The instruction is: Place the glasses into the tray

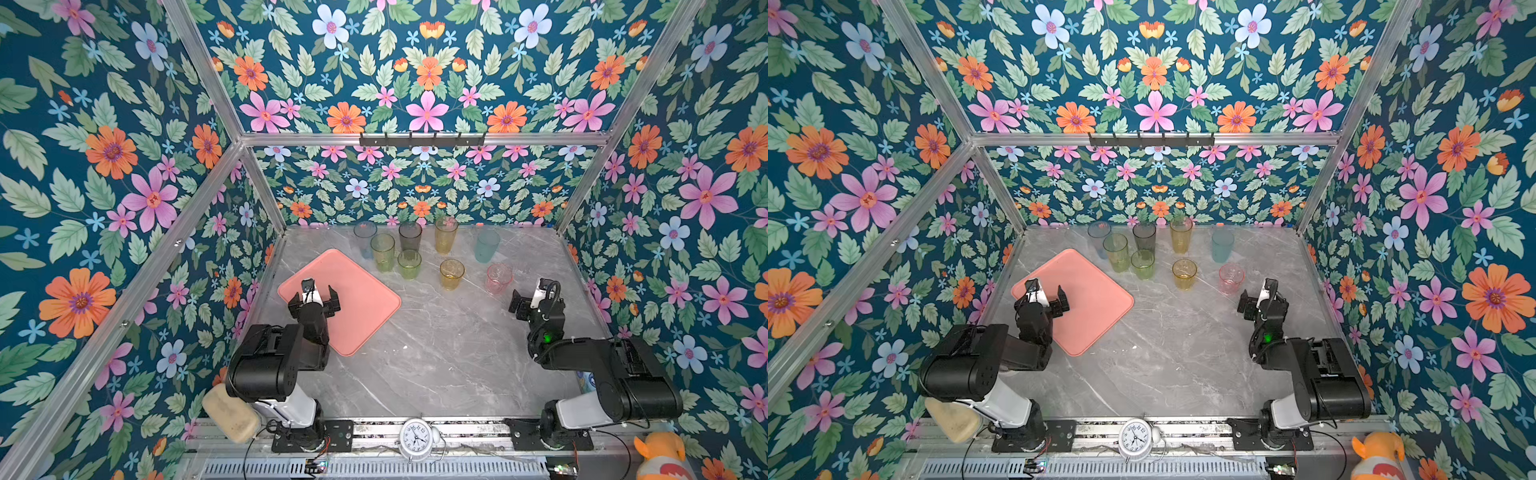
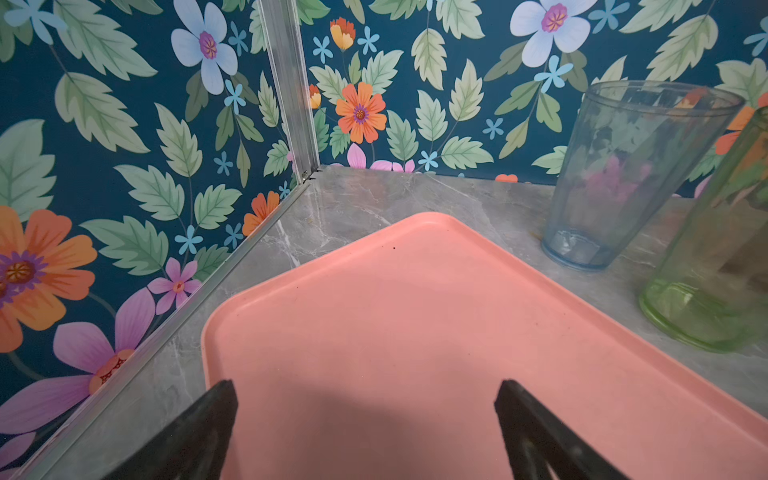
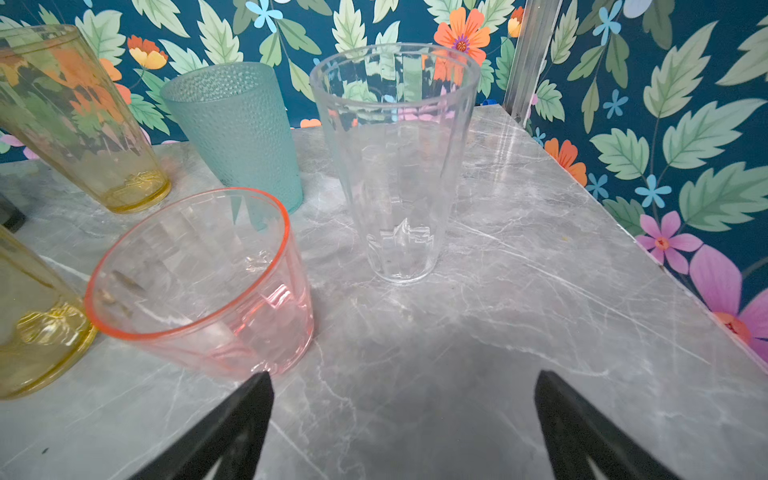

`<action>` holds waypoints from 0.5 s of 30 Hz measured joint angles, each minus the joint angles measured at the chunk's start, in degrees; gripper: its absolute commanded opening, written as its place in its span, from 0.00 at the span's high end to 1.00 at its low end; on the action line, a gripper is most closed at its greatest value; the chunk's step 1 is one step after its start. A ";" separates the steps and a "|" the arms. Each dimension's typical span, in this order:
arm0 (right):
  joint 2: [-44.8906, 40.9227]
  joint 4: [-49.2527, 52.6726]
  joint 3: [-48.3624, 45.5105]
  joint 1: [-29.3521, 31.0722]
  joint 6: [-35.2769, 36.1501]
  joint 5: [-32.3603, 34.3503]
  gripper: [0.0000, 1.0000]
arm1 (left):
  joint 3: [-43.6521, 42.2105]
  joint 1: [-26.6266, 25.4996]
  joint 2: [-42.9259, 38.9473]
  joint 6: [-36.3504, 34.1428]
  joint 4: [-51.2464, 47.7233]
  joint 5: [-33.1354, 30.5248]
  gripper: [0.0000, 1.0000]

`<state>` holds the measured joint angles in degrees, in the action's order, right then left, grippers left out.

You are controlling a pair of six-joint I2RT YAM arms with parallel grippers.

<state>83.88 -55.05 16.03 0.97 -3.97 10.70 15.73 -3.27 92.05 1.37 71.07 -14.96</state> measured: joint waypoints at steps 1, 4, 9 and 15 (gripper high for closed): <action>0.00 0.00 0.00 0.00 0.00 0.00 0.01 | 0.00 0.00 0.00 0.00 0.00 0.00 0.00; 0.00 0.00 0.00 0.00 0.00 0.00 0.01 | 0.00 0.00 0.00 0.00 0.00 0.00 0.00; 0.00 0.17 0.09 0.00 0.00 0.00 0.01 | 0.00 0.00 0.00 0.00 0.00 0.02 0.00; 0.00 0.61 0.09 -0.02 -0.02 0.00 0.01 | 0.00 0.22 0.00 0.02 0.00 0.11 0.00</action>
<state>83.88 -54.43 16.12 0.95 -3.99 10.70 15.73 -3.05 92.05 1.39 71.07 -14.85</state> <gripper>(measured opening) 0.988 0.996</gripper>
